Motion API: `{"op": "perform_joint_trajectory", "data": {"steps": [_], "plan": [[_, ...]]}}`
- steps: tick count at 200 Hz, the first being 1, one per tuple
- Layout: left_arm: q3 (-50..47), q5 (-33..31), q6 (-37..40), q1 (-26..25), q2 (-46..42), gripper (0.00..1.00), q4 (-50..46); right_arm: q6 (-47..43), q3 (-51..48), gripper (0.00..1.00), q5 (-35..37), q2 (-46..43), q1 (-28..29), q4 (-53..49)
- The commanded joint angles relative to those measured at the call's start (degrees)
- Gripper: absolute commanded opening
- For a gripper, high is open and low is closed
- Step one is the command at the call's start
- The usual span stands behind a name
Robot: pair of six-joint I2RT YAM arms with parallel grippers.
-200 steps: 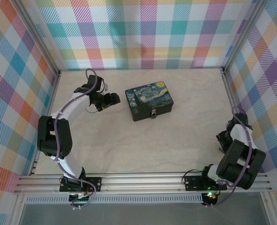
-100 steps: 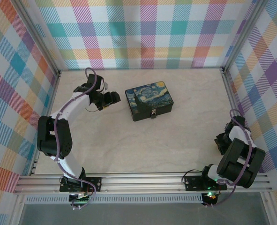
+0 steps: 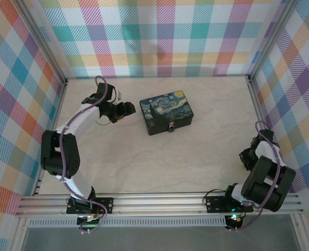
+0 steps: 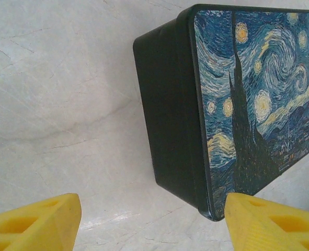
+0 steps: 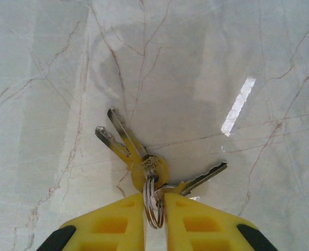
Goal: Unlock the padlock with the key
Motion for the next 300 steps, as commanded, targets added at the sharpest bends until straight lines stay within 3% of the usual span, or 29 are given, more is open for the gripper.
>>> {"op": "perform_joint_trajectory", "data": {"steps": [1,74,121,152,182,233,265,300], "plan": [[-0.4,1.1,0.0,-0.2,-2.3,0.73,0.1,-1.9,0.3,0.18,-2.3,-1.2,-0.4,-0.1],[1.7,0.2,1.3,-0.6,-2.2,0.71,-1.6,-6.4,-0.1,0.08,-11.4,-3.4,0.3,2.0],[3.3,-0.1,1.3,-0.7,-2.4,0.71,-3.2,-10.7,-1.0,0.06,-20.8,-5.0,5.7,5.5],[6.3,-2.0,2.6,-3.2,-1.1,0.71,-5.6,-9.5,-1.1,0.07,-23.7,-8.5,16.3,7.2],[9.0,-4.2,3.5,-7.9,1.3,0.71,-8.2,-3.4,1.1,0.07,-23.6,-7.6,31.8,10.2],[5.7,-7.6,2.8,-11.5,0.4,0.73,-8.1,1.5,8.6,0.08,-18.6,7.4,56.5,15.3],[1.5,-13.0,2.5,-11.3,-2.5,0.77,-9.2,4.5,13.3,0.08,-19.4,15.7,64.5,18.5],[-5.3,-14.7,0.6,-8.5,-6.5,0.81,-5.6,8.2,13.4,0.08,-20.9,16.6,68.3,21.3]]}}
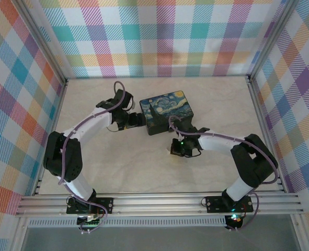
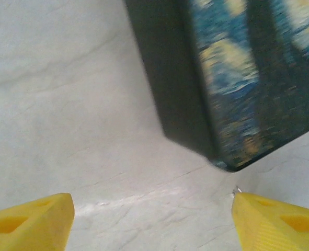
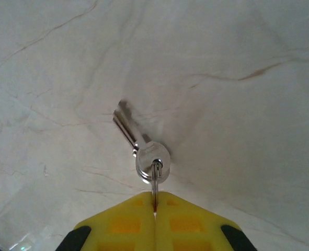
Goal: Unlock the padlock with the key
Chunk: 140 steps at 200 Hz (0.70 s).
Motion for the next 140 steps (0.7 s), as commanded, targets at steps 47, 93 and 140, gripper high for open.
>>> {"op": "perform_joint_trajectory", "data": {"steps": [47,93,140], "plan": [[-5.6,-2.9,-1.3,8.4,-9.3,0.95,4.0,1.3,-1.7,0.25,1.8,-3.5,1.5,-4.5],[-14.1,8.0,-8.2,20.5,-15.5,0.99,13.7,-4.3,-0.6,0.29,3.5,-6.1,-0.4,-8.8],[-12.5,-0.4,-5.1,21.4,-17.0,1.0,7.8,-9.0,4.1,0.32,0.5,-2.0,0.3,-6.2]]}}
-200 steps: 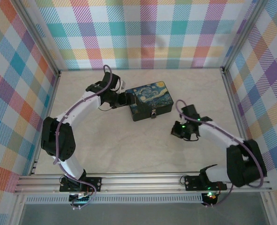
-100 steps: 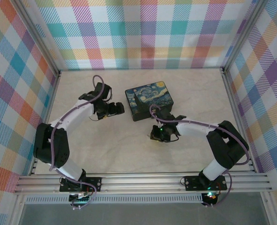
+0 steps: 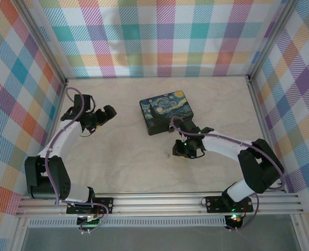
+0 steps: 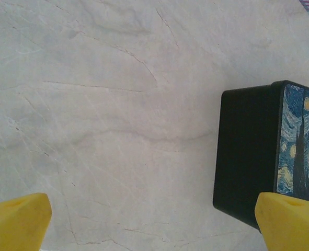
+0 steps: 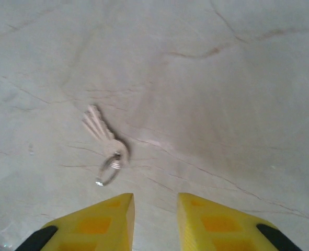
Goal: Unlock the padlock with the key
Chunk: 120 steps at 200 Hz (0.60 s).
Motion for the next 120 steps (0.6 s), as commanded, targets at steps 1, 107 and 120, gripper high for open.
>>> {"op": "perform_joint_trajectory", "data": {"steps": [1,107,120], "plan": [[0.8,-3.8,1.2,-0.1,-2.5,1.0,-2.2,-3.8,3.3,0.32,-1.8,2.4,0.8,1.0],[0.6,-13.7,-1.2,0.6,-9.6,1.0,-4.5,-3.5,6.8,0.32,0.4,12.3,4.6,1.1],[0.2,-11.0,-1.1,0.5,-9.9,1.0,-4.5,-3.1,6.3,0.32,0.7,12.8,4.9,1.3]]}}
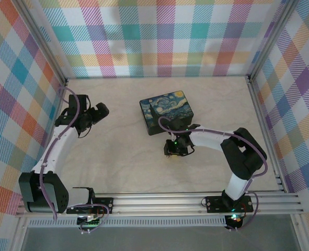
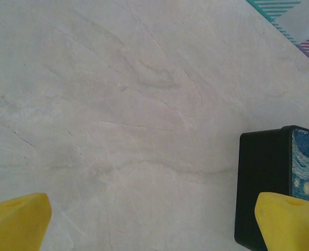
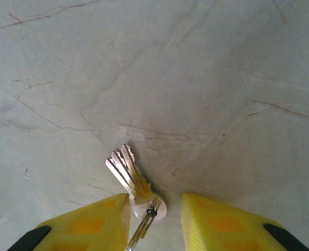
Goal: Unlock the padlock with the key
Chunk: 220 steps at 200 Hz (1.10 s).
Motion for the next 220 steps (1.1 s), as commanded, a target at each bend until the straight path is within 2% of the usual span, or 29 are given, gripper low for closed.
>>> {"op": "perform_joint_trajectory", "data": {"steps": [1,19,47,86,138,190,220], "plan": [[-0.5,1.9,-0.9,0.4,-1.9,1.0,-1.8,0.5,-0.3,0.32,0.2,1.3,1.1,-0.2],[-1.7,4.0,-0.2,-1.4,-2.3,1.0,-1.4,1.8,-0.8,0.28,0.8,1.6,1.3,-0.3],[-2.2,-2.3,2.4,-7.5,-3.5,1.0,-4.2,4.2,-3.1,0.27,2.5,0.7,1.3,1.1],[-4.0,-5.9,1.8,-13.8,-4.6,1.0,-4.8,7.0,-7.2,0.22,2.3,-0.5,1.2,5.9],[-2.9,-6.1,1.7,-14.3,-3.9,1.0,-5.6,3.8,-4.6,0.34,0.1,-3.1,1.3,6.0],[-2.6,-6.2,1.8,-14.3,-3.5,1.0,-5.3,3.2,-3.0,0.34,0.7,1.0,2.8,4.3],[-2.0,-6.8,2.3,-14.3,-3.2,1.0,-5.5,4.9,-2.6,0.29,3.9,4.0,4.4,2.0]]}}
